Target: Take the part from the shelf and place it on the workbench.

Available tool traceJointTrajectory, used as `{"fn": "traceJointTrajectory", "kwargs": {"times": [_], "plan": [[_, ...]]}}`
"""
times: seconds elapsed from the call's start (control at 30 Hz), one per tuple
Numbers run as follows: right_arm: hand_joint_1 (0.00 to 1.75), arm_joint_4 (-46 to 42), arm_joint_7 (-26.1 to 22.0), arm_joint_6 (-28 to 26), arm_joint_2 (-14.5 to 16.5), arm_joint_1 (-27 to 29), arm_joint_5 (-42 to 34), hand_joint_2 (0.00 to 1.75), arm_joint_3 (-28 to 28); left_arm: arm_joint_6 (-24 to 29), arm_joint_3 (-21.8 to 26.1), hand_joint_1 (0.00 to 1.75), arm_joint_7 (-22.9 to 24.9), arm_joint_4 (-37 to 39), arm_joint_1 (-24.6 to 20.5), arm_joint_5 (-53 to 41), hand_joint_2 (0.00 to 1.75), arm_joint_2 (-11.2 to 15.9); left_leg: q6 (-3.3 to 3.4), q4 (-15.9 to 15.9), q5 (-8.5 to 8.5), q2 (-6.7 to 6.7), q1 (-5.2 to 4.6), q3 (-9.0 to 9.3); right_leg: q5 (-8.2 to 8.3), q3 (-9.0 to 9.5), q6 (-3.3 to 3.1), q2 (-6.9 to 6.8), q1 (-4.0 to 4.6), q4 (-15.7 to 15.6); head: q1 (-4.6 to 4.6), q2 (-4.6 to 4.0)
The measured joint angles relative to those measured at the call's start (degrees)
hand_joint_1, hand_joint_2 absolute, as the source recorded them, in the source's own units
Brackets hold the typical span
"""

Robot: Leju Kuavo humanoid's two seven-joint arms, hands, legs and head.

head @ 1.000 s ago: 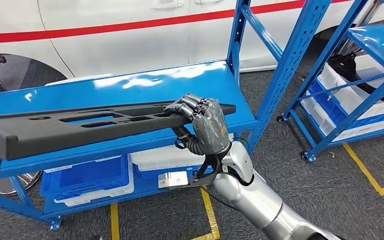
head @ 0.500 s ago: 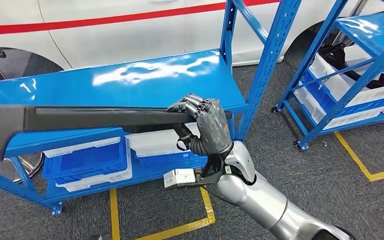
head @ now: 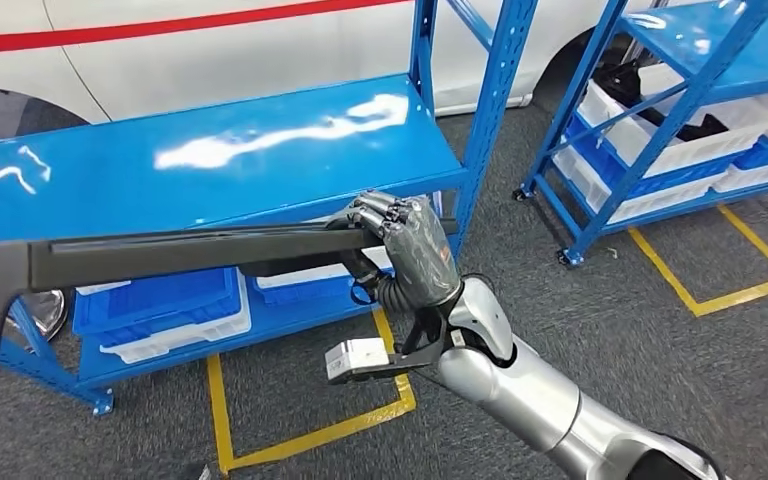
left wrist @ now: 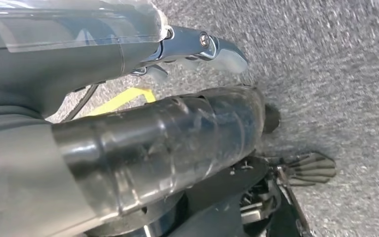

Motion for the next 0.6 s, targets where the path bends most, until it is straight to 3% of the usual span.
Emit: {"fn": "traceJointTrajectory", "kwargs": {"times": [0.07,0.13,0.17,0.2,0.23,0.3,0.37,0.4,0.47,0.5,0.53,0.6], "plan": [[1.75,0.2,1.2,0.4,0.3,-0.3,1.0,1.75,0.3,0.2,0.2,0.0,0.0,0.0,0.1,0.4,0.0,0.0,0.95,-0.2,1.36,1.46,0.17,-1.1,-4.33,-1.36,0.39,-1.5,-0.17,3.6,0.11,0.0],[1.75,0.6,2.5,0.6,1.1,-0.6,2.2,1.75,0.7,0.4,0.4,0.0,-0.1,0.0,0.4,0.7,0.0,0.1,1.38,-0.1,2.6,2.83,-0.08,-2.67,-10.05,-3.11,0.81,-3.02,-0.34,10.9,0.15,0.0],[1.75,0.9,3.1,0.6,1.6,-0.6,2.7,1.75,0.9,0.5,0.5,0.0,-0.2,0.0,0.5,0.9,0.0,0.1,1.38,0.0,3.17,3.54,-0.18,-3.54,-11.21,-3.53,1.01,-3.33,-0.46,14.2,0.15,0.0],[1.75,1.3,3.7,0.6,2.3,-0.7,3.3,1.75,1.2,0.5,0.7,0.0,-0.3,0.0,0.7,1.2,0.0,0.2,1.33,0.2,3.68,4.24,-0.24,-4.44,-11.01,-3.29,1.15,-3.51,-0.57,16.3,0.15,0.0],[1.75,1.8,4.3,0.5,3.0,-0.9,3.9,1.75,1.5,0.5,0.9,0.0,-0.4,0.0,0.8,1.6,0.0,0.2,1.24,0.5,4.12,4.92,-0.28,-5.34,-9.78,-2.11,1.19,-3.7,-0.65,16.4,0.15,0.0],[1.75,3.2,5.4,0.4,4.8,-1.4,5.1,1.75,2.2,0.5,1.4,0.0,-0.7,0.0,1.0,2.1,0.0,0.2,0.9,1.0,4.86,6.16,-0.35,-6.78,-7.77,3.1,0.88,-4.96,-0.62,11.1,0.15,0.0],[1.75,4.4,6.1,0.2,6.7,-2.2,5.8,1.75,3.0,0.3,1.8,0.0,-0.8,0.0,1.2,2.4,0.0,0.2,0.32,1.3,5.52,7.2,-0.51,-7.46,-8.95,8.54,0.16,-7.05,-0.02,3.4,0.13,0.0],[1.75,4.8,6.2,0.1,7.5,-2.6,6.0,1.75,3.3,0.3,1.9,0.0,-0.7,0.0,1.3,2.5,0.0,0.2,-0.02,1.2,5.9,7.68,-0.51,-7.54,-9.77,9.83,-0.27,-7.63,0.36,1.1,0.12,0.0],[1.75,5.8,6.3,-0.1,8.5,-3.4,6.2,1.75,3.9,0.2,2.1,0.0,-0.6,0.0,1.4,2.6,0.0,0.2,-0.83,1.0,6.66,8.46,-0.41,-7.62,-9.41,9.88,-1.24,-7.07,0.64,-0.4,0.11,0.0],[1.75,6.2,6.3,-0.2,8.8,-3.7,6.3,1.75,4.2,0.2,2.2,0.0,-0.6,0.0,1.5,2.6,0.0,0.2,-1.27,1.1,6.38,7.89,-0.27,-7.8,-8.72,9.5,-1.72,-6.57,0.56,-0.7,0.11,0.0],[1.75,6.6,6.3,-0.2,9.2,-3.8,6.4,1.75,4.4,0.2,2.3,0.0,-0.5,0.0,1.7,2.6,0.0,0.2,-1.62,2.0,5.13,6.68,-0.18,-8.21,-7.93,9.0,-2.29,-6.1,0.41,-1.0,0.08,0.0],[1.75,7.1,6.4,-0.3,10.0,-4.1,6.6,1.75,4.8,0.2,2.5,0.0,-0.5,0.0,2.1,2.7,0.0,0.2,-2.03,6.7,0.08,3.55,-0.03,-9.7,-6.35,7.57,-3.1,-5.05,0.27,-1.3,0.04,0.0]]}}
